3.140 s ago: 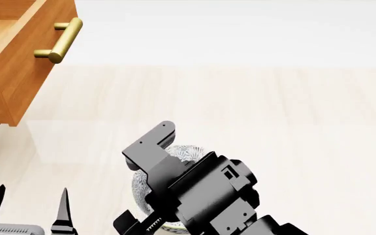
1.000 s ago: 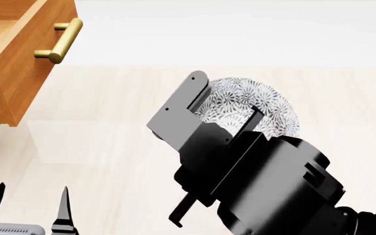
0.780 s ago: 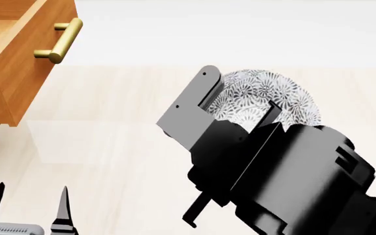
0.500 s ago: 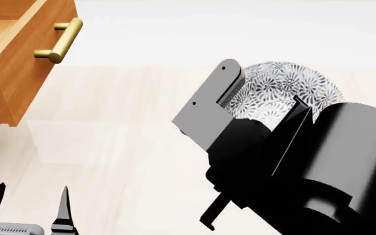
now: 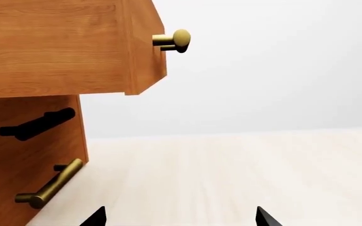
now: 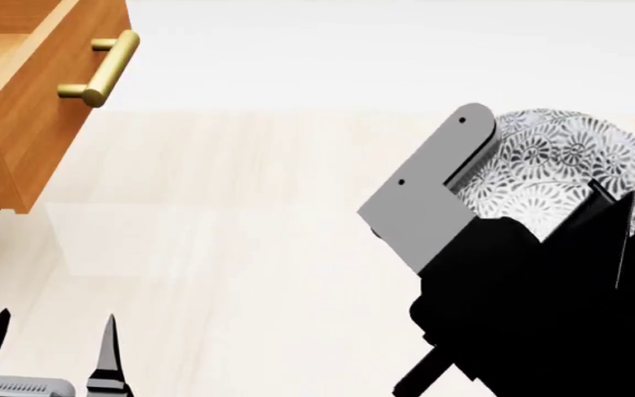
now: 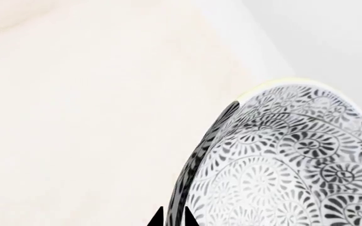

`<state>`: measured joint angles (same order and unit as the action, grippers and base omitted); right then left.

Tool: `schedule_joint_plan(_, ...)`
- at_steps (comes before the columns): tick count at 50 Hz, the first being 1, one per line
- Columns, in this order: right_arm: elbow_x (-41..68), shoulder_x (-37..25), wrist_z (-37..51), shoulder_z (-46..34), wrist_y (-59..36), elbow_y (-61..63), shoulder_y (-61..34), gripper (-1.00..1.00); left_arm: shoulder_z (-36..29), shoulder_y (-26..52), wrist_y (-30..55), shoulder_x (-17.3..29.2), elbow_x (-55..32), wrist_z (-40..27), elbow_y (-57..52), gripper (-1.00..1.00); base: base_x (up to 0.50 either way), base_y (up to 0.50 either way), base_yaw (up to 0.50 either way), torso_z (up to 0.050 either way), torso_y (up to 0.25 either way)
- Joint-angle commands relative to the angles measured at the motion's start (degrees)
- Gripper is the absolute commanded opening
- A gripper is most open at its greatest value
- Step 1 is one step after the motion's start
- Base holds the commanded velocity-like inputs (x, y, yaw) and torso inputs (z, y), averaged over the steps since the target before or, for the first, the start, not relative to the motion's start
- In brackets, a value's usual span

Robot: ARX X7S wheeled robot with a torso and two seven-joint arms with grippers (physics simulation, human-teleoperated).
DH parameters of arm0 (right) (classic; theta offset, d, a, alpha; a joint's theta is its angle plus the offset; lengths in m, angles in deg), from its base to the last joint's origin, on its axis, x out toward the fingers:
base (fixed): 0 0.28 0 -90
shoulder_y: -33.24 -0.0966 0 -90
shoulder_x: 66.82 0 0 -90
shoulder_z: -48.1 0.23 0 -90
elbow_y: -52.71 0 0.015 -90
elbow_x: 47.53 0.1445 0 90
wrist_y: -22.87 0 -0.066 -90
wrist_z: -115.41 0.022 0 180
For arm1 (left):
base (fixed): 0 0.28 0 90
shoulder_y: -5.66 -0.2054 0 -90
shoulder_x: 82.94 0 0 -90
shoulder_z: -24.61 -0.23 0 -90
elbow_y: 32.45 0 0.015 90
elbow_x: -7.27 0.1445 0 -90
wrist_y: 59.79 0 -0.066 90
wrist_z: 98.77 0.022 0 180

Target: Put the bowl on the plate.

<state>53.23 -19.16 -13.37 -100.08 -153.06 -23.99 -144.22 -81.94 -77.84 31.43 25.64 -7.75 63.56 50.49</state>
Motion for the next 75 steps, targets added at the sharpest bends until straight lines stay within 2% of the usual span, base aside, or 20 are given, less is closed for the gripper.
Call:
schedule_joint_plan(1, 8.3, -5.6, 8.3, -1.8, 2.4, 2.3, -0.2, -1.0, -0.1, 0.1, -0.3, 0.1, 0.0, -0.2, 0.3, 1.0, 0.0, 0.0, 0.0, 0.0, 0.0)
schedule_joint_plan(24, 15.3, -15.2, 13.0, -3.8, 8.1, 8.3, 4.3, -1.0, -0.6, 0.6, -0.4, 0.1, -0.4, 0.0, 1.2, 1.0, 0.0, 0.0, 0.0, 0.0, 0.0)
schedule_joint_plan(54, 12.4, -27.8, 9.4, -1.1, 17.3, 15.5, 12.8, -1.0, -1.4, 1.1, -0.6, 0.0, -0.4, -0.2, 1.9, 1.0, 0.0, 0.0, 0.0, 0.0, 0.001)
schedule_joint_plan(75, 5.1, -34.9, 2.9, -1.7, 29.1, 21.0, 23.1, -1.0, -1.7, 1.4, -0.7, 0.2, -0.6, -0.4, 2.2, 1.0, 0.0, 0.0, 0.0, 0.0, 0.0)
